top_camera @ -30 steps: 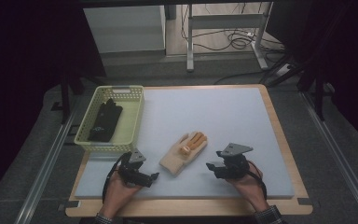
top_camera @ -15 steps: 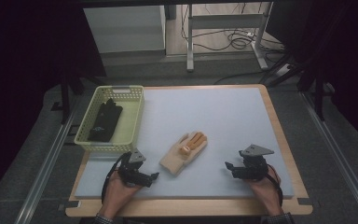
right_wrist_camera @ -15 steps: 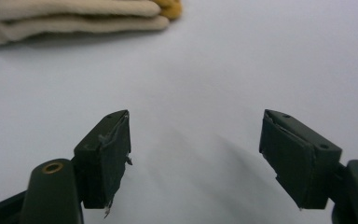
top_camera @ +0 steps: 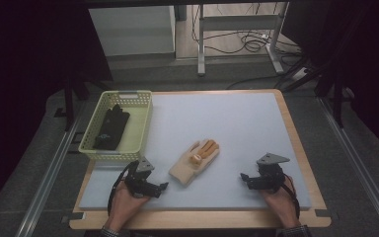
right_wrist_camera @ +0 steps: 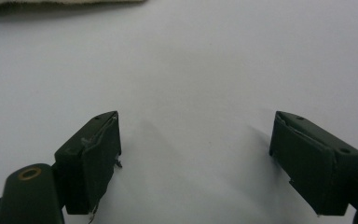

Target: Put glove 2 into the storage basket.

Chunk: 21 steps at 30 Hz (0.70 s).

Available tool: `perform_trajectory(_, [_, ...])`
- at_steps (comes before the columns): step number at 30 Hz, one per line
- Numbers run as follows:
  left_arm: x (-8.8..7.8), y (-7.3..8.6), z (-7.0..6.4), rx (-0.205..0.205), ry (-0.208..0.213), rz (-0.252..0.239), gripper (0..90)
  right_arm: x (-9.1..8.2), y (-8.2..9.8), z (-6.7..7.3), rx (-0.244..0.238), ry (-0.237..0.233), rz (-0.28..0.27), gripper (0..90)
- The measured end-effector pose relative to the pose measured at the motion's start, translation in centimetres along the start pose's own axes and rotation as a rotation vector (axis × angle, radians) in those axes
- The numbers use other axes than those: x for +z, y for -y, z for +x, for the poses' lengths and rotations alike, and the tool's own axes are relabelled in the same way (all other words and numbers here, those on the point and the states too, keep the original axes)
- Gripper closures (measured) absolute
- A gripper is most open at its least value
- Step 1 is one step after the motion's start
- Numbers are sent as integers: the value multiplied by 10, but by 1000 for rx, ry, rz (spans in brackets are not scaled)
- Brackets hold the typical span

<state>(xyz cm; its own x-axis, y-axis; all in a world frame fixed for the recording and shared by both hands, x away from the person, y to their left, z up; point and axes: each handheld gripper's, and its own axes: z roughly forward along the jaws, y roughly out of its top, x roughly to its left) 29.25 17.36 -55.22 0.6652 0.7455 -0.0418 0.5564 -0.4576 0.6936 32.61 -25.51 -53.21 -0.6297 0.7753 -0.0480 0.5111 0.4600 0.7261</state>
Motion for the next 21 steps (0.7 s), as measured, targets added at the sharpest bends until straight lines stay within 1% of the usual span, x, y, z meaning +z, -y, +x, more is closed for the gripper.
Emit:
perform_trajectory(4, [0, -1, 0, 0, 1, 4, 12, 0, 0, 0, -2, 2, 0, 159])
perform_trajectory(6, [-1, -3, -1, -10, -2, 13, 16, 0, 0, 0, -1, 2, -1, 159])
perform_trajectory(9, [-3, -9, -4, -22, 37, 5, 10, 0, 0, 0, -2, 3, -1, 159])
perform_trajectory(12, [-7, -18, -9, -21, 51, 6, 0, 0, 0, 0, -2, 3, -2, 159])
perform_trajectory(14, [-9, -25, -12, -24, 70, 5, 0, 0, 0, 0, -3, 4, -2, 159])
perform_trajectory(15, [-9, -25, -12, -24, 70, 5, 0, 0, 0, 0, -3, 4, -2, 159])
perform_trajectory(16, [-11, -31, -14, -22, 76, 8, 0, 0, 0, 0, -3, 4, -3, 159])
perform_trajectory(18, [-12, -39, -16, -18, 76, 14, 0, 0, 0, 0, -3, 4, -2, 159])
perform_trajectory(19, [-12, -39, -16, -18, 76, 14, 0, 0, 0, 0, -3, 4, -2, 159])
perform_trajectory(20, [-11, -47, -19, -15, 83, 13, 0, 0, 0, 0, -3, 4, -3, 159])
perform_trajectory(21, [-9, -51, -20, -10, 87, 17, 0, 0, 0, 0, -3, 4, -3, 159])
